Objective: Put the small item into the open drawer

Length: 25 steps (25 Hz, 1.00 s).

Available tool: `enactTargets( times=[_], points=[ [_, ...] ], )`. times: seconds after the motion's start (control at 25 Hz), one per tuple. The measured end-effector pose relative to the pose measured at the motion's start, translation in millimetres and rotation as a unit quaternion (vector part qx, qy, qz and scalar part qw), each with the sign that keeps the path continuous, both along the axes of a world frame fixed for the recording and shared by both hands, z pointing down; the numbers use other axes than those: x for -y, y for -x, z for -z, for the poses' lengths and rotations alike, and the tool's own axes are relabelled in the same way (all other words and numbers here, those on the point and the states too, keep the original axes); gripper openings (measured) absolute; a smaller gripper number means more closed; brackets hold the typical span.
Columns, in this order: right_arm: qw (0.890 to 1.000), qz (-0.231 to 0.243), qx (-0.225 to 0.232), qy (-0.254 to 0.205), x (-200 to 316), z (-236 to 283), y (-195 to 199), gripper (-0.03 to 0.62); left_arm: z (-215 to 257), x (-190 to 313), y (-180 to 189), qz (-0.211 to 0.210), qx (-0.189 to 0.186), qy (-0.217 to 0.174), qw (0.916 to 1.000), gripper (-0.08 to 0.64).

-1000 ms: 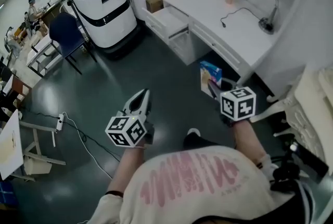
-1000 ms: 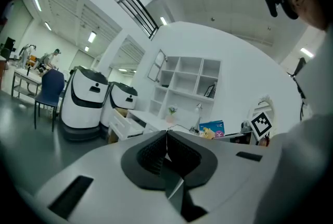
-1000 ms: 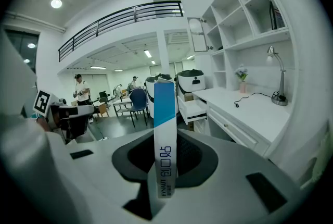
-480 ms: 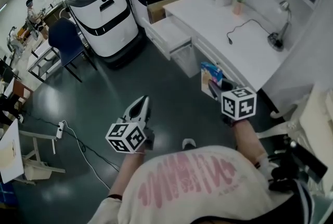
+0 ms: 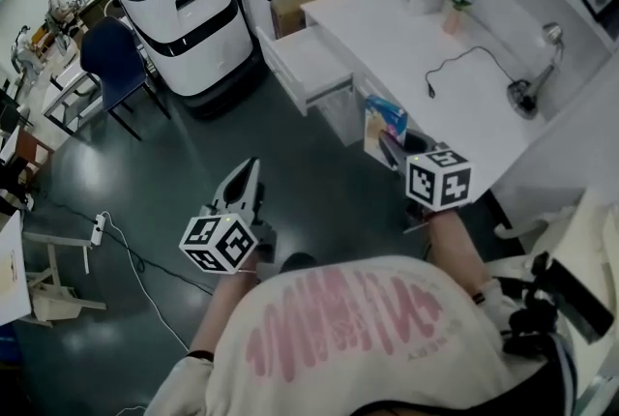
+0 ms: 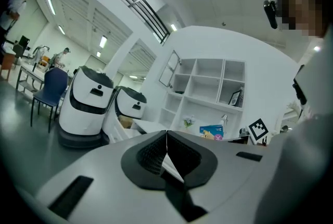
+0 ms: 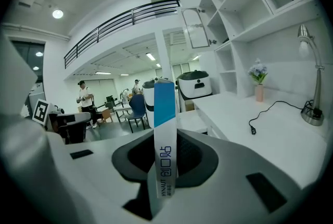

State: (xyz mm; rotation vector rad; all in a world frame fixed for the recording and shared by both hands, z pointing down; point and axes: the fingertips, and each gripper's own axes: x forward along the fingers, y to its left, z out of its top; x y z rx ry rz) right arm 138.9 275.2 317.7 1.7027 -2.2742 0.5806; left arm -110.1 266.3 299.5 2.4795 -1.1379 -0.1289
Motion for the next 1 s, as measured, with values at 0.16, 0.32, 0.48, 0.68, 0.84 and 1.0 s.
enactTargets(
  times=[0.16,0.32,0.48,0.68,0.84,1.0],
  points=[
    [1.0,-0.006,0.012,0.016,11.3,-17.8,-9.8,0.084,-14.0,14.5,-5.8,0.003,0.001,0.014,0.9999,0.029],
    [0.999,-0.012,0.018,0.033,33.4,-36.3,-17.1,0.084,-33.4,38.7,-11.0,0.002,0.003,0.037,0.9993,0.03],
    [0.999,-0.019,0.021,0.043,64.6,-46.8,-21.0,0.084,-45.9,70.3,-17.3,-0.009,0.008,0.049,0.9987,0.029],
    [0.998,-0.026,0.023,0.054,116.0,-60.0,-23.9,0.084,-48.8,125.8,-26.4,-0.026,0.01,0.045,0.9986,0.029],
    [0.998,-0.03,0.022,0.059,165.5,-61.9,-19.0,0.084,-47.3,177.7,-22.6,-0.026,0.006,0.047,0.9985,0.03],
    [0.998,-0.03,0.015,0.051,220.7,-46.0,-12.3,0.084,-27.6,236.4,-16.8,-0.028,0.0,0.034,0.999,0.03]
  ],
)
